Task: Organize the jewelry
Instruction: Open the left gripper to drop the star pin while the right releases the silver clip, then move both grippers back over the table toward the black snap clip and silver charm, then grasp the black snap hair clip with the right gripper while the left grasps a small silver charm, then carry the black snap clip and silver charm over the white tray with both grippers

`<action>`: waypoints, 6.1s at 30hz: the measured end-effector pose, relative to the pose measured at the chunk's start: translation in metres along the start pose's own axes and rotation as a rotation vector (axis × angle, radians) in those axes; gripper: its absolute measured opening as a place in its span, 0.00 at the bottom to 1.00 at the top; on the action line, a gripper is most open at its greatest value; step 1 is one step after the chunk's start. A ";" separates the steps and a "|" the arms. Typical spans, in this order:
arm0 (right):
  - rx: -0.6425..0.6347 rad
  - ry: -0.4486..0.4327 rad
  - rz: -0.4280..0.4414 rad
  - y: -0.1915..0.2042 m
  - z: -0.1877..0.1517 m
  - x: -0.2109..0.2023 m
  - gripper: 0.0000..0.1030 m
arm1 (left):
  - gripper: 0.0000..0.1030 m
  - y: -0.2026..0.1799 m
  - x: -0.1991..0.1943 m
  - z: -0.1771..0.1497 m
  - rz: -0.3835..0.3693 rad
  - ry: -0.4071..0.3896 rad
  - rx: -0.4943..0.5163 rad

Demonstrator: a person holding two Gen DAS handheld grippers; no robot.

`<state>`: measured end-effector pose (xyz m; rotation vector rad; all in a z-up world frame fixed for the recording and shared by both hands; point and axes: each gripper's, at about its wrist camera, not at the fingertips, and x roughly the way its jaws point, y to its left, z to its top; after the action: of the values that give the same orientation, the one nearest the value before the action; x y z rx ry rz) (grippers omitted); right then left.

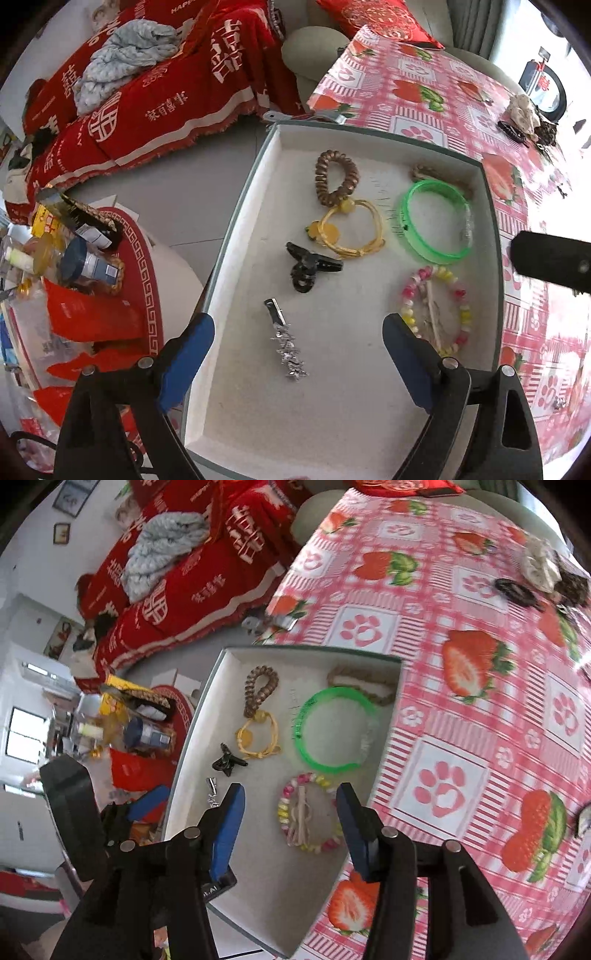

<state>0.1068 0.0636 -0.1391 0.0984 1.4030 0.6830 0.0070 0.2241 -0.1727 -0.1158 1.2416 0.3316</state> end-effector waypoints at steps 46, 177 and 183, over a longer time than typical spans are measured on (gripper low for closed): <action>-0.174 0.046 -0.284 -0.257 -0.062 -0.109 0.78 | 1.00 -0.252 -0.059 -0.094 -0.190 0.209 -0.020; 0.044 -0.053 -0.139 -0.156 -0.048 -0.132 0.32 | 0.18 -0.156 -0.101 -0.034 -0.257 0.049 0.015; 0.029 -0.043 -0.128 -0.105 -0.041 -0.113 0.32 | 0.18 -0.105 -0.091 -0.028 -0.256 0.053 -0.005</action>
<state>0.1080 -0.0904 -0.0962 0.0453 1.3657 0.5515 -0.0118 0.1001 -0.1055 -0.2864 1.2615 0.1099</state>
